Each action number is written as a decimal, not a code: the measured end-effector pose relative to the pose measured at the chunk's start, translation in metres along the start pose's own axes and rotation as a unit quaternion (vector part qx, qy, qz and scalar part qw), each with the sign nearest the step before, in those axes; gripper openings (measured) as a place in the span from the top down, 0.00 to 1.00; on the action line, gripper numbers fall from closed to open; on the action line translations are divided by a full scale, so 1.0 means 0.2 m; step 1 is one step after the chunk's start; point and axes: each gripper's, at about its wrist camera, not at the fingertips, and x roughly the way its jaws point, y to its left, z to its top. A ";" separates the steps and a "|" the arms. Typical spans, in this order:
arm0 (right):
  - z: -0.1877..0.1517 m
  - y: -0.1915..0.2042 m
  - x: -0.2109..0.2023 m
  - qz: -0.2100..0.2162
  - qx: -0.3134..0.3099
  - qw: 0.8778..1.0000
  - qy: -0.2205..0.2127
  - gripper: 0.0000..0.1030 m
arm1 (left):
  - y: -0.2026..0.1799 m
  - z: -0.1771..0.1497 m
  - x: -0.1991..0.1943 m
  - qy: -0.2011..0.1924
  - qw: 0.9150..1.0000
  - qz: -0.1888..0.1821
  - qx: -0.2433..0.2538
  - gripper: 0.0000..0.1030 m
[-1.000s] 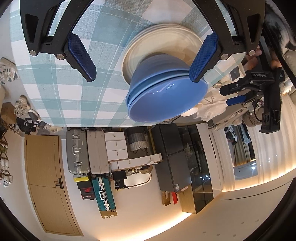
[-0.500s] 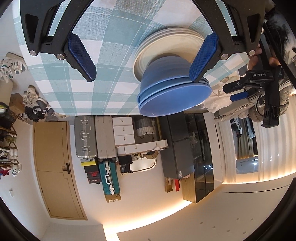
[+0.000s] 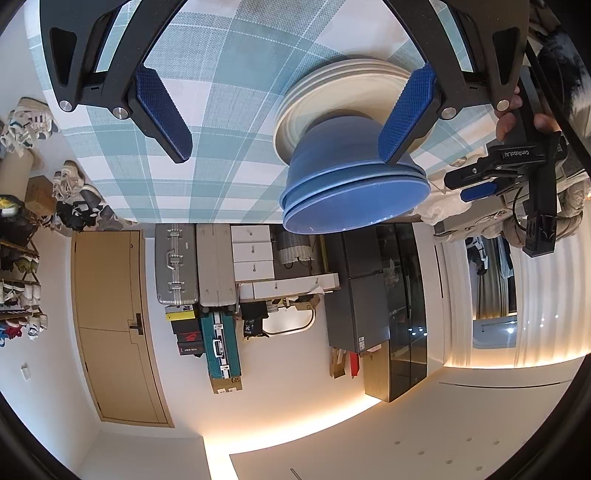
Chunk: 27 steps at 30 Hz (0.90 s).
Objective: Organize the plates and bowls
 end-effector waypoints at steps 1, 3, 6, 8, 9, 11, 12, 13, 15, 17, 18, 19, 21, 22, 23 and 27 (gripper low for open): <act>0.00 0.00 0.00 -0.001 0.000 1.000 0.000 0.01 | 0.00 0.00 0.00 0.000 1.000 0.003 0.000 0.02; 0.00 0.00 0.00 -0.003 0.001 1.000 -0.001 0.01 | 0.00 -0.01 0.01 -0.001 1.000 0.002 -0.002 0.02; 0.00 -0.01 0.00 0.000 0.004 1.000 -0.003 0.01 | 0.00 -0.02 0.04 0.003 1.000 0.004 -0.004 0.02; -0.01 -0.01 -0.01 0.001 0.004 1.000 -0.004 0.01 | 0.01 -0.02 0.03 0.001 1.000 0.001 -0.005 0.02; -0.01 -0.01 -0.01 0.002 0.003 1.000 -0.004 0.01 | 0.01 -0.02 0.03 0.000 1.000 0.001 -0.004 0.02; -0.01 0.00 -0.02 0.003 0.001 1.000 -0.005 0.01 | 0.01 -0.02 0.03 0.000 1.000 0.002 -0.004 0.02; -0.01 0.00 -0.01 0.004 0.001 1.000 -0.005 0.01 | 0.01 -0.02 0.03 0.001 1.000 0.002 -0.004 0.02; -0.01 0.00 -0.02 0.004 0.000 1.000 -0.004 0.01 | 0.01 -0.02 0.03 0.001 1.000 0.004 -0.005 0.02; -0.01 0.00 -0.01 0.002 -0.001 1.000 -0.004 0.01 | 0.01 -0.02 0.03 0.001 1.000 0.003 -0.005 0.02; -0.01 0.00 -0.02 0.003 -0.001 1.000 -0.004 0.01 | 0.01 -0.02 0.03 0.000 1.000 0.005 -0.005 0.02; -0.01 0.00 -0.02 0.003 -0.001 1.000 -0.005 0.01 | 0.01 -0.02 0.03 0.000 1.000 0.005 -0.005 0.02; -0.01 0.00 -0.01 0.002 -0.001 1.000 -0.004 0.01 | 0.01 -0.02 0.03 0.000 1.000 0.004 -0.005 0.02; -0.01 0.00 -0.01 0.002 -0.002 1.000 -0.004 0.00 | 0.01 -0.02 0.03 0.000 1.000 0.004 -0.004 0.02; -0.01 0.00 -0.01 0.002 -0.002 1.000 -0.003 0.00 | 0.01 -0.02 0.03 0.000 1.000 0.004 -0.005 0.02; -0.01 0.00 -0.01 0.002 -0.002 1.000 -0.003 0.00 | 0.01 -0.02 0.03 0.000 1.000 0.004 -0.005 0.02; -0.01 0.00 -0.01 0.002 -0.002 1.000 -0.002 0.00 | 0.01 -0.02 0.02 -0.001 1.000 0.004 -0.005 0.02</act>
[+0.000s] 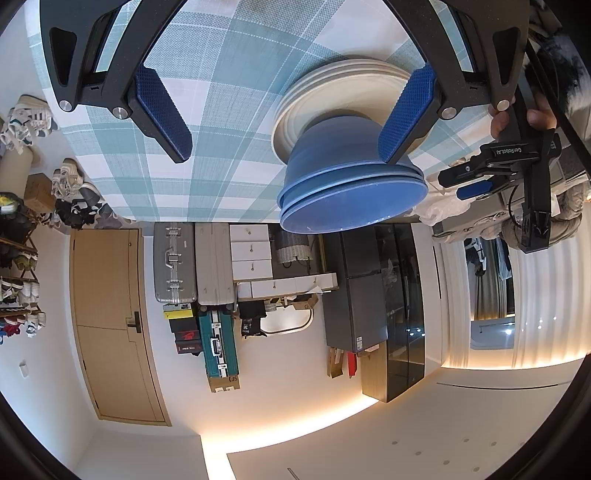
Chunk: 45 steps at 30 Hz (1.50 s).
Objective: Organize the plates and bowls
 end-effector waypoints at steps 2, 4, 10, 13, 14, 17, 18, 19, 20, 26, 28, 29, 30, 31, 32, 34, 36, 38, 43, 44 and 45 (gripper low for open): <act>0.00 0.00 0.00 0.002 0.000 1.000 0.000 0.00 | 0.00 0.00 0.00 0.001 1.000 0.001 0.000 0.02; 0.00 0.00 0.00 0.000 0.001 1.000 0.000 0.00 | 0.00 0.00 0.00 0.002 1.000 0.001 0.000 0.02; 0.00 0.00 0.00 0.000 0.001 1.000 -0.001 0.00 | 0.00 0.00 0.01 0.002 1.000 0.001 -0.001 0.02; 0.00 0.00 0.00 -0.001 0.001 1.000 -0.001 0.00 | 0.00 0.00 0.01 0.002 1.000 0.001 -0.001 0.02; 0.00 0.00 0.00 -0.001 0.001 1.000 -0.001 0.00 | 0.00 0.00 0.00 0.002 1.000 0.001 -0.001 0.02; 0.00 0.00 0.00 -0.002 0.001 1.000 -0.002 0.00 | 0.00 0.00 0.00 0.002 1.000 0.001 -0.001 0.02; 0.00 0.00 0.00 -0.002 0.001 1.000 -0.002 0.00 | 0.00 0.00 0.00 0.002 1.000 0.001 -0.001 0.02; 0.00 0.00 0.00 -0.003 0.001 1.000 -0.002 0.00 | 0.00 0.00 0.00 0.002 1.000 0.001 -0.001 0.02; 0.00 0.00 -0.01 -0.003 0.001 1.000 -0.002 0.00 | 0.00 0.00 0.00 0.002 1.000 0.001 -0.001 0.02; 0.00 0.00 -0.01 0.000 0.002 1.000 -0.002 0.00 | 0.00 0.00 0.00 0.001 1.000 0.002 -0.001 0.02; 0.00 0.00 -0.01 0.001 0.004 1.000 -0.001 0.00 | 0.00 0.00 0.00 0.000 1.000 0.000 0.000 0.02; 0.00 0.00 -0.01 0.001 0.005 1.000 -0.001 0.00 | 0.00 0.00 0.01 0.000 1.000 0.000 0.001 0.02; 0.00 0.00 -0.01 0.002 0.006 1.000 -0.002 0.00 | 0.00 0.00 0.01 0.000 1.000 0.000 0.001 0.02; 0.00 0.00 -0.01 0.002 0.005 1.000 -0.002 0.00 | 0.00 -0.01 0.01 0.000 1.000 -0.001 0.002 0.02; 0.00 -0.01 -0.01 0.002 0.005 1.000 -0.002 0.00 | 0.00 -0.01 0.01 0.000 1.000 -0.001 0.002 0.02; 0.00 -0.01 -0.01 0.002 0.005 1.000 -0.002 0.00 | 0.00 -0.01 0.02 -0.001 1.000 -0.001 0.003 0.02; 0.00 -0.01 -0.01 0.001 0.004 1.000 -0.002 0.00 | 0.00 -0.01 0.02 -0.001 1.000 -0.001 0.002 0.02; 0.00 -0.01 -0.01 0.002 0.004 1.000 -0.002 0.00 | 0.00 -0.01 0.02 0.000 1.000 -0.001 0.003 0.02; 0.00 -0.01 0.00 0.002 0.002 1.000 -0.001 0.00 | 0.00 -0.01 0.02 0.000 1.000 -0.001 0.002 0.02; 0.00 -0.01 0.00 0.002 0.002 1.000 -0.001 0.00 | 0.00 -0.01 0.02 0.000 1.000 -0.001 0.002 0.02; 0.00 -0.01 0.00 0.002 0.002 1.000 -0.002 0.00 | 0.00 -0.01 0.02 -0.001 1.000 -0.001 0.002 0.02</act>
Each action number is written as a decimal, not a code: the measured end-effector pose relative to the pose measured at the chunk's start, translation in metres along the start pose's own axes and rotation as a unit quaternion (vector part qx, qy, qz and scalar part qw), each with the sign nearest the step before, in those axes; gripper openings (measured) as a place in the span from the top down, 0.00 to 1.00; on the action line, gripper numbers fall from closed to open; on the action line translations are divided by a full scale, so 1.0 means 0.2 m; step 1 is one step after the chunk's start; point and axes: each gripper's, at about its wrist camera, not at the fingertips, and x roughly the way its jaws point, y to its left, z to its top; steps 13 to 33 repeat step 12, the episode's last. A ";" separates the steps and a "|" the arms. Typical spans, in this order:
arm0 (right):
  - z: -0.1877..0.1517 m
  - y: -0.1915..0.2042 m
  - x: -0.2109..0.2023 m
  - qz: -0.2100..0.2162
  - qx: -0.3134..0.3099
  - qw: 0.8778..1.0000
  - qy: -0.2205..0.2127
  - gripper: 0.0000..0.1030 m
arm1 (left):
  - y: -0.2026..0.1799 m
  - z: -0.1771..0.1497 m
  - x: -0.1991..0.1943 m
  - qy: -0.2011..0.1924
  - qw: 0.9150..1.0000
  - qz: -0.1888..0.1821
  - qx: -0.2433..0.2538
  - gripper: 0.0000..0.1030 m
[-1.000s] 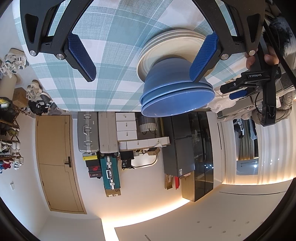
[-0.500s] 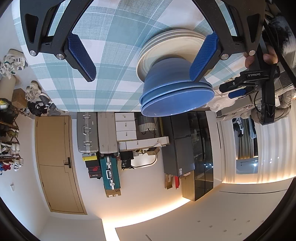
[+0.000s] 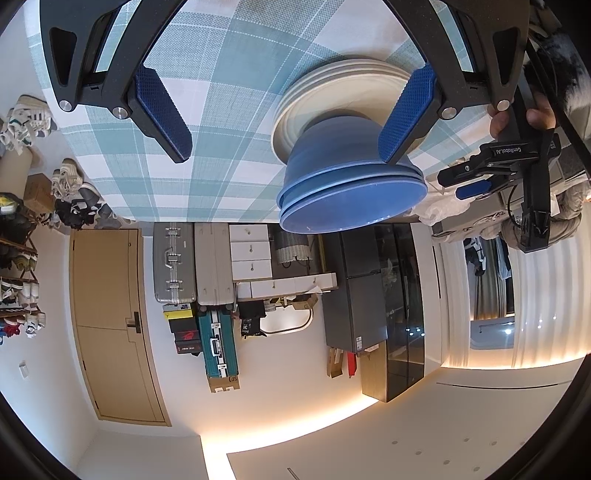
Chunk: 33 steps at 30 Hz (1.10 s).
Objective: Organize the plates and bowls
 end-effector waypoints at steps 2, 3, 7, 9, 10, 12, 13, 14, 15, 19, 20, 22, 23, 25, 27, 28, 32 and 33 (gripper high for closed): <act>0.00 0.00 0.01 0.000 0.000 1.000 -0.001 0.00 | 0.00 0.00 0.00 -0.001 1.000 -0.002 0.000 0.02; 0.00 0.00 0.01 -0.001 -0.001 1.000 0.000 0.00 | -0.01 0.00 0.00 -0.001 1.000 -0.002 0.001 0.02; 0.00 0.00 0.01 0.000 -0.004 1.000 0.000 0.00 | -0.02 0.00 0.01 -0.003 1.000 -0.001 0.005 0.02; -0.01 0.00 0.01 0.000 -0.006 1.000 0.002 0.00 | -0.02 0.00 0.00 -0.005 1.000 -0.001 0.004 0.02; -0.01 0.00 0.02 0.000 -0.007 1.000 0.002 0.00 | -0.02 0.01 0.01 -0.005 1.000 -0.001 0.004 0.02; -0.01 -0.01 0.01 -0.001 -0.008 1.000 0.001 0.00 | -0.02 0.01 0.01 -0.004 1.000 -0.001 0.004 0.02; -0.01 -0.01 0.01 -0.001 -0.008 1.000 0.001 0.00 | -0.02 0.01 0.01 -0.004 1.000 -0.001 0.004 0.02; -0.01 -0.01 0.01 -0.001 -0.008 1.000 0.001 0.00 | -0.02 0.01 0.01 -0.004 1.000 -0.001 0.004 0.02; -0.01 -0.01 0.01 -0.001 -0.008 1.000 0.001 0.00 | -0.02 0.01 0.01 -0.004 1.000 -0.001 0.004 0.02; -0.01 -0.01 0.01 -0.001 -0.008 1.000 0.001 0.00 | -0.02 0.01 0.01 -0.004 1.000 -0.001 0.004 0.02; -0.01 -0.01 0.01 -0.001 -0.008 1.000 0.001 0.00 | -0.02 0.01 0.01 -0.004 1.000 -0.001 0.004 0.02; -0.01 -0.01 0.01 -0.001 -0.008 1.000 0.001 0.00 | -0.02 0.01 0.01 -0.004 1.000 -0.001 0.004 0.02; -0.01 -0.01 0.01 -0.001 -0.008 1.000 0.001 0.00 | -0.02 0.01 0.01 -0.004 1.000 -0.001 0.004 0.02; -0.01 -0.01 0.01 -0.001 -0.008 1.000 0.001 0.00 | -0.02 0.01 0.01 -0.004 1.000 -0.001 0.004 0.02; -0.01 -0.01 0.01 -0.001 -0.008 1.000 0.001 0.00 | -0.02 0.01 0.01 -0.004 1.000 -0.001 0.004 0.02; -0.01 -0.01 0.01 -0.001 -0.008 1.000 0.001 0.00 | -0.02 0.01 0.01 -0.004 1.000 -0.001 0.004 0.02; -0.01 -0.01 0.01 -0.001 -0.008 1.000 0.001 0.00 | -0.02 0.01 0.01 -0.004 1.000 -0.001 0.004 0.02; -0.01 -0.01 0.01 -0.001 -0.008 1.000 0.001 0.00 | -0.02 0.01 0.01 -0.004 1.000 -0.001 0.004 0.02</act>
